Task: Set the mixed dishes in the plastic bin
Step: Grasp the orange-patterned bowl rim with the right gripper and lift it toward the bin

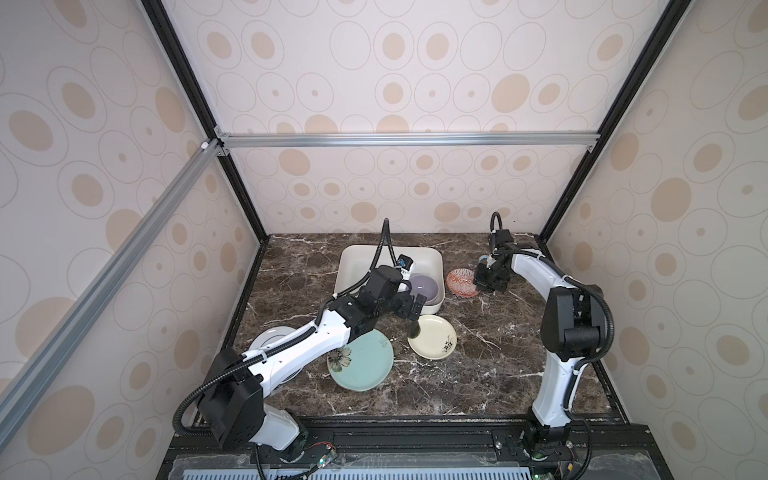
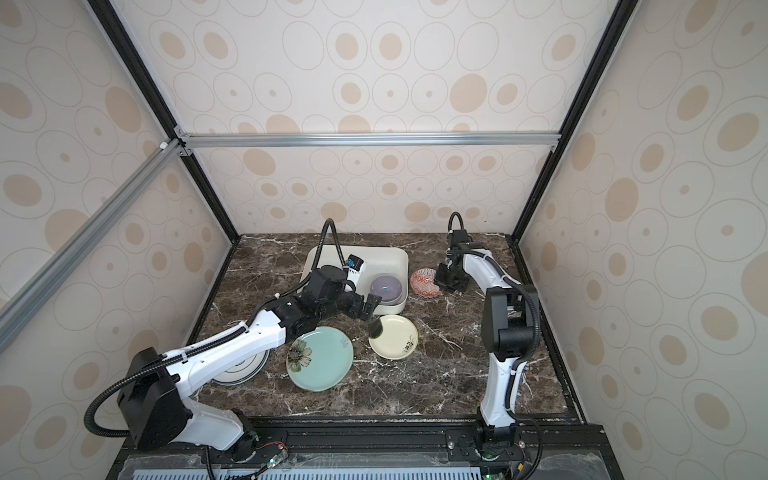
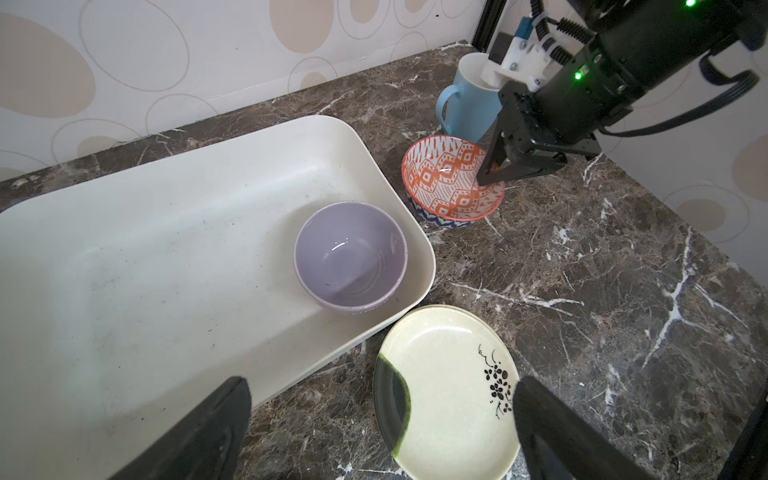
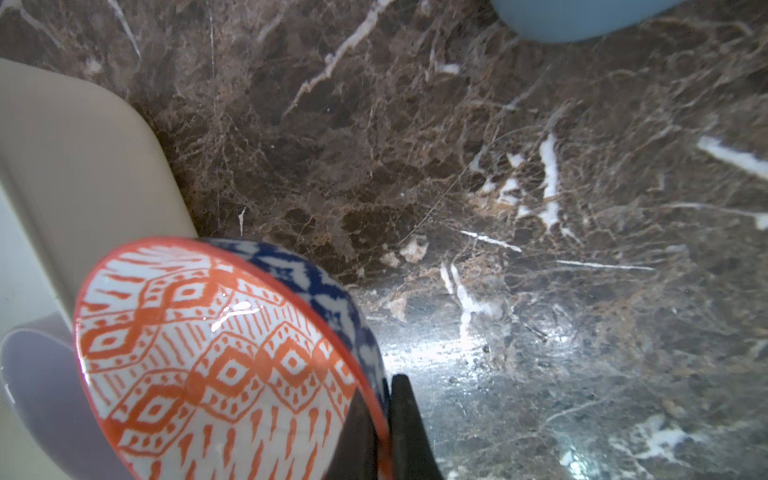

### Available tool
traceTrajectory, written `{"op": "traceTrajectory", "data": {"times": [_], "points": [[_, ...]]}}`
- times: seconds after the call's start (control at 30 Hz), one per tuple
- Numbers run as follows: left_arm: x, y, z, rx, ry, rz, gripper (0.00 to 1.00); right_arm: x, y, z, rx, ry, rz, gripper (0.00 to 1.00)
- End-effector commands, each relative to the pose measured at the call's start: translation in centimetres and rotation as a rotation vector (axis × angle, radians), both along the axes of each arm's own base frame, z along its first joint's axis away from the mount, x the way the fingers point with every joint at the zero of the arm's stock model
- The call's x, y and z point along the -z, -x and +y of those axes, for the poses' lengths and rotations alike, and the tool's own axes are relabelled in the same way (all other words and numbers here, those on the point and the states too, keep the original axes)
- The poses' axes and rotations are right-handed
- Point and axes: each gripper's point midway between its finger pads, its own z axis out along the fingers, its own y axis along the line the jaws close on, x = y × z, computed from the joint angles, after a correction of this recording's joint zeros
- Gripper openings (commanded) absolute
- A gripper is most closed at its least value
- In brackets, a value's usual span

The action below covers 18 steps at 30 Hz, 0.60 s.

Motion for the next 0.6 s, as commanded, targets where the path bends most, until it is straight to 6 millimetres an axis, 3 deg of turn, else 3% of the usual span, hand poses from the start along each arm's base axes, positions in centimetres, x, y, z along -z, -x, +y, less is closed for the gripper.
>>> {"op": "traceTrajectory", "data": {"times": [0.0, 0.33, 0.57], "points": [[-1.4, 0.3, 0.7, -0.028, 0.021, -0.035, 0.99, -3.5, 0.5, 0.9, -0.031, -0.016, -0.06, 0.0], [-1.9, 1.2, 2.5, -0.064, 0.016, -0.057, 0.99, -7.5, 0.5, 4.4, -0.117, -0.007, -0.134, 0.0], [-2.1, 1.6, 2.8, -0.06, 0.028, -0.063, 0.99, -8.0, 0.0, 7.7, -0.184, -0.016, -0.145, 0.0]]}}
